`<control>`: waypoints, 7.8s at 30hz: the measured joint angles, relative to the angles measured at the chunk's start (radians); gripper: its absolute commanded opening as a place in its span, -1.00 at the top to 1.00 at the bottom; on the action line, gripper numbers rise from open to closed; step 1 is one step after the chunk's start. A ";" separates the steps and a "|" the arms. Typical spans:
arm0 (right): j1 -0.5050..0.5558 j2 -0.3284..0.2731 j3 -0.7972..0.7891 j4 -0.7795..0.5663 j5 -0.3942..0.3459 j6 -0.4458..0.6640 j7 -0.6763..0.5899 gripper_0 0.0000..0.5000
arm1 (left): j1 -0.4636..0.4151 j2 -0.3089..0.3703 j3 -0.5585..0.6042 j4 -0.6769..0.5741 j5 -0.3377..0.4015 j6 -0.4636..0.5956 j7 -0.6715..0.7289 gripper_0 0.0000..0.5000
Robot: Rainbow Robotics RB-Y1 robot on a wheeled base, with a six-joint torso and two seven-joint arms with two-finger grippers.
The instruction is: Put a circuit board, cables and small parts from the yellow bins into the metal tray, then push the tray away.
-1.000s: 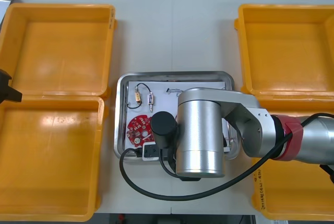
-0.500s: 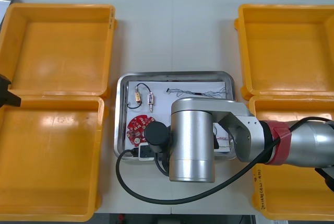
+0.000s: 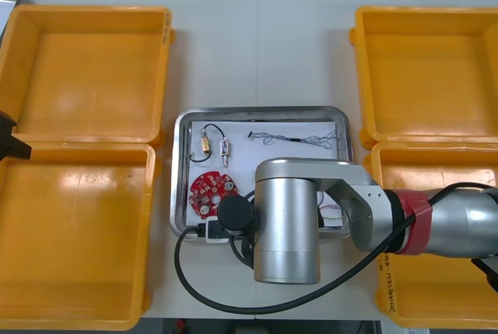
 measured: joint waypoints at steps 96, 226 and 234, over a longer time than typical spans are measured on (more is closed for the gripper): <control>-0.336 0.029 0.015 0.311 -0.045 -0.071 0.021 1.00 | 0.000 0.000 0.000 0.000 0.000 0.000 0.000 -1.00; -0.184 0.131 -0.638 0.162 0.057 0.319 0.086 -1.00 | 0.000 0.000 0.000 -0.001 0.000 0.000 0.000 -1.00; -0.040 0.080 -0.738 -0.050 0.029 0.320 0.040 -1.00 | 0.000 0.000 0.000 -0.001 0.000 0.000 0.000 -1.00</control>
